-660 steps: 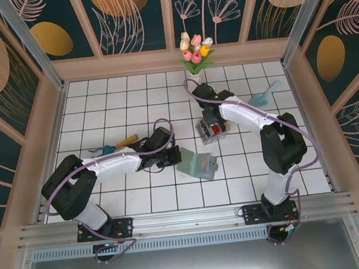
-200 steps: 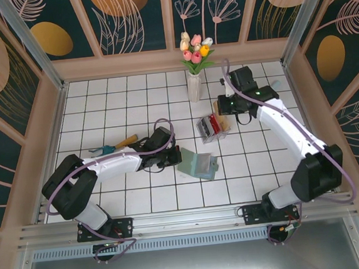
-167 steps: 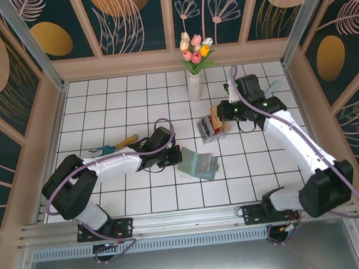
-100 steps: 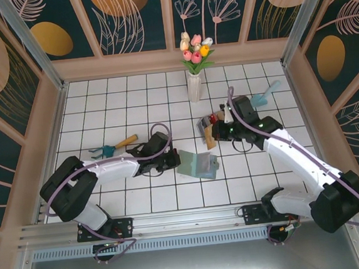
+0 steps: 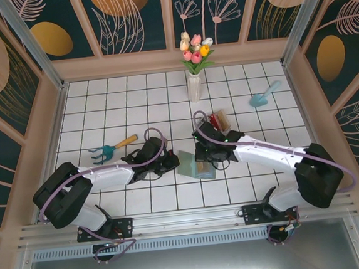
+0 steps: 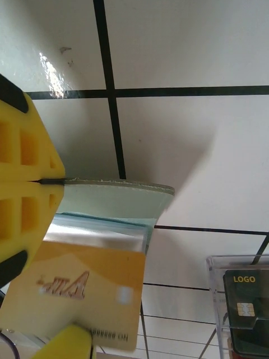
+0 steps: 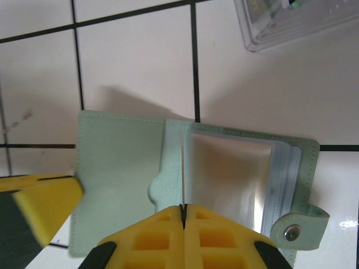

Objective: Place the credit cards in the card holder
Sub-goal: Place the credit card in the card holder.

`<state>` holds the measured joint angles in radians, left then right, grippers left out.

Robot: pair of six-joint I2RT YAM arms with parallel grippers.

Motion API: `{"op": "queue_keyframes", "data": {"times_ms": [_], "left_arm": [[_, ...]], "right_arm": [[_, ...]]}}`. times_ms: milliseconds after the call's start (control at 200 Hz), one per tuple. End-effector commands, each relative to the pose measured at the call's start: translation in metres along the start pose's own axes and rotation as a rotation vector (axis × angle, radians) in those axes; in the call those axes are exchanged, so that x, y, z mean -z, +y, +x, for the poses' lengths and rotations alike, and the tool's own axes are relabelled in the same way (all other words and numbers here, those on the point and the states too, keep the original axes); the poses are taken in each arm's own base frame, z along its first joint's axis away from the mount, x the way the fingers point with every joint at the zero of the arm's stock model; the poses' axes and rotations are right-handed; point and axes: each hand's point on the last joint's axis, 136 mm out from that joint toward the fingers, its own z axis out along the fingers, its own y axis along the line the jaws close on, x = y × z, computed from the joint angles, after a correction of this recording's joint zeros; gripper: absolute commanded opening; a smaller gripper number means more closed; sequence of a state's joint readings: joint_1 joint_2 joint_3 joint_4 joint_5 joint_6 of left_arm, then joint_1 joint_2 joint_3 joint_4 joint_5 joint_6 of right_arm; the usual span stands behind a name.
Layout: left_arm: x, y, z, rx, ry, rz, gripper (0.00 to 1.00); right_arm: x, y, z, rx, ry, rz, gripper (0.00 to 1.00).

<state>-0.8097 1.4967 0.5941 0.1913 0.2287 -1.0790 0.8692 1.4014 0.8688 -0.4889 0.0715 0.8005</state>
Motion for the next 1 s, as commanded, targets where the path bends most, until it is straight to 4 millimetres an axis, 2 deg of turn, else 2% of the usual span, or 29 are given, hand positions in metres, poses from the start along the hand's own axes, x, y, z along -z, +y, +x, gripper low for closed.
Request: {"op": "queue_keyframes", "data": {"times_ms": [0,145,295,515,991], "left_arm": [[0.003,-0.009,-0.002,0.000,-0.007,0.044,0.00],[0.001,-0.009,0.000,-0.005,0.006,0.046,0.00],[0.001,-0.009,0.000,-0.010,0.004,0.039,0.00],[0.000,-0.007,0.000,-0.017,0.009,0.028,0.00],[0.001,-0.009,-0.002,-0.035,0.006,0.015,0.00]], "right_arm": [[-0.004,0.001,-0.009,-0.047,-0.061,0.045,0.00],[-0.013,0.011,-0.003,-0.032,-0.035,0.027,0.03],[-0.022,0.013,0.005,-0.020,0.007,0.032,0.08],[-0.019,0.018,0.008,-0.016,0.020,-0.007,0.14],[-0.023,0.015,0.013,0.001,0.051,0.016,0.14]]}}
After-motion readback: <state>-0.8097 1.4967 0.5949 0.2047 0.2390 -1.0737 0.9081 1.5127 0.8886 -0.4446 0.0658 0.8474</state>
